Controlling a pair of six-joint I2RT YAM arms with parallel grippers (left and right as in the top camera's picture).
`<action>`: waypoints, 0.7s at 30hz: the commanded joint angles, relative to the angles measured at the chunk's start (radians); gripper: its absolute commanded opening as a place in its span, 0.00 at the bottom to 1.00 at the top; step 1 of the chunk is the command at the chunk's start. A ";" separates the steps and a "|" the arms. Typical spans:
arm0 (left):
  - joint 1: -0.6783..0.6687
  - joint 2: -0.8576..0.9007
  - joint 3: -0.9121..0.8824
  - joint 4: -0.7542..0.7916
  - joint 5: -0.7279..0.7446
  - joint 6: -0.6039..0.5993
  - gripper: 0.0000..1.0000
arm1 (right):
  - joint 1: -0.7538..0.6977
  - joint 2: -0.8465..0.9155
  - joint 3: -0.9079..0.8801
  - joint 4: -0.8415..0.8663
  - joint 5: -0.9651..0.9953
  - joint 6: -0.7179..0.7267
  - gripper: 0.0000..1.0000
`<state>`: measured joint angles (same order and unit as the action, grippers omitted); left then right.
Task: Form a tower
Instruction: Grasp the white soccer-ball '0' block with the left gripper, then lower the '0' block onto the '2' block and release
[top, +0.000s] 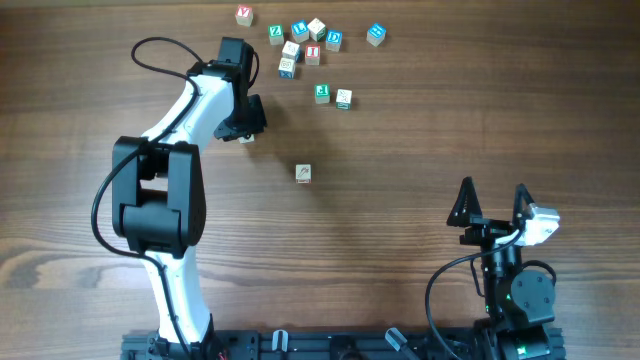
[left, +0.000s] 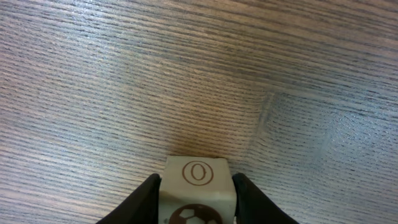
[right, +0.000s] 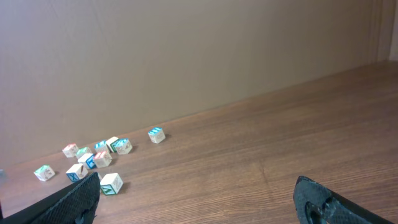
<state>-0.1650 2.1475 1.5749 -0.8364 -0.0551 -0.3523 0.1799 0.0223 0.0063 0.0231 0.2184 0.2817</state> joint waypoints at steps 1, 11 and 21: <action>0.005 0.006 -0.005 0.008 -0.008 0.031 0.37 | -0.004 -0.006 -0.001 0.005 0.010 -0.017 1.00; -0.002 -0.283 -0.005 -0.096 0.121 0.031 0.30 | -0.004 -0.006 -0.001 0.005 0.010 -0.017 1.00; -0.181 -0.334 -0.036 -0.298 0.140 -0.042 0.29 | -0.004 -0.006 -0.001 0.004 0.010 -0.017 1.00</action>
<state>-0.2977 1.8214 1.5677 -1.1435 0.0742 -0.3435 0.1799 0.0223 0.0059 0.0231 0.2184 0.2817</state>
